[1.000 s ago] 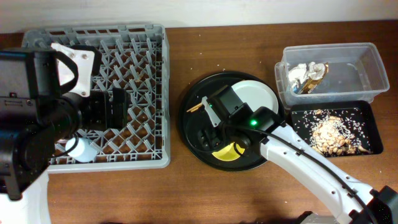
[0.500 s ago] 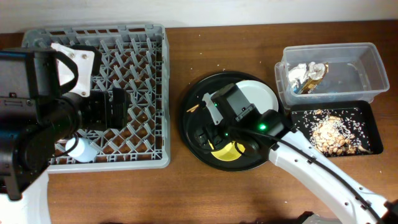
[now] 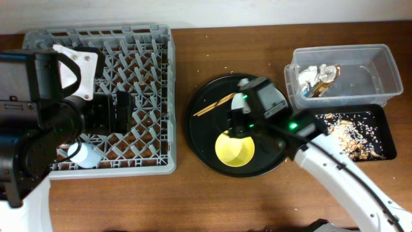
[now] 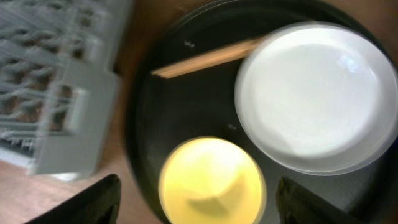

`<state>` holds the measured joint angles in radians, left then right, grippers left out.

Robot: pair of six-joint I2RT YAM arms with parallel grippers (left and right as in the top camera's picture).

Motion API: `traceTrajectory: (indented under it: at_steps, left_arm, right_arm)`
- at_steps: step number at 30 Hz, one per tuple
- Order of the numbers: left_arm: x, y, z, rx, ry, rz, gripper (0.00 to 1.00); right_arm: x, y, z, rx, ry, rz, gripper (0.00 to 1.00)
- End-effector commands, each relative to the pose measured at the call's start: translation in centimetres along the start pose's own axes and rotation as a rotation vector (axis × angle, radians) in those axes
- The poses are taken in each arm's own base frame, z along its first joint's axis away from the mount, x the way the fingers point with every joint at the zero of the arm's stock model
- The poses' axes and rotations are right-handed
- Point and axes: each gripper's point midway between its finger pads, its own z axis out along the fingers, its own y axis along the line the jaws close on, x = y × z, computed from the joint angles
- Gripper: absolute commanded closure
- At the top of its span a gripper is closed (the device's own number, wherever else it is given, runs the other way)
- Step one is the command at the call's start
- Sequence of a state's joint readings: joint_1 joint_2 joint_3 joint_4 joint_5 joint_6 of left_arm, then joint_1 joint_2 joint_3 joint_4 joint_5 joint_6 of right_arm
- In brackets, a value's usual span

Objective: Sort waste into correct bins and load items into the dishwasher rack

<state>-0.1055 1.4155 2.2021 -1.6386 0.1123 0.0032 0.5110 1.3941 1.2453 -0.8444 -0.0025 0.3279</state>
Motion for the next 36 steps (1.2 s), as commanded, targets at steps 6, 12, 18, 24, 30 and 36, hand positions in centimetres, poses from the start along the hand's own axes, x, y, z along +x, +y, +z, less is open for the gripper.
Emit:
traceTrajectory:
  at_steps: [6, 12, 18, 24, 30, 36]
  left_arm:
    - [-1.7, -4.4, 3.4, 0.264, 0.05, -0.008, 0.01]
    - [3.5, -9.8, 16.3, 0.348, 0.471, 0.064, 0.02]
    - [15.2, -14.6, 29.9, 0.346, 0.75, 0.102, 0.16]
    - [19.6, -18.5, 33.9, 0.353, 0.742, 0.142, 0.38]
    - [21.2, -17.9, 34.4, 0.193, 0.737, 0.183, 0.55]
    - [21.9, -17.5, 34.8, 0.179, 0.742, 0.15, 0.95]
  right_arm:
    - [0.6, -5.9, -0.7, 0.053, 0.074, 0.249, 0.29]
    - [0.5, -9.2, -1.3, 0.028, 0.081, 0.33, 0.29]
    - [0.8, -9.6, -1.4, 0.043, 0.093, 0.342, 0.25]
    - [0.7, -10.6, -1.5, 0.053, 0.086, 0.37, 0.24]
    - [0.9, -10.6, -1.6, 0.055, 0.096, 0.372, 0.23]
    - [1.0, -10.6, -1.6, 0.056, 0.098, 0.372, 0.24]
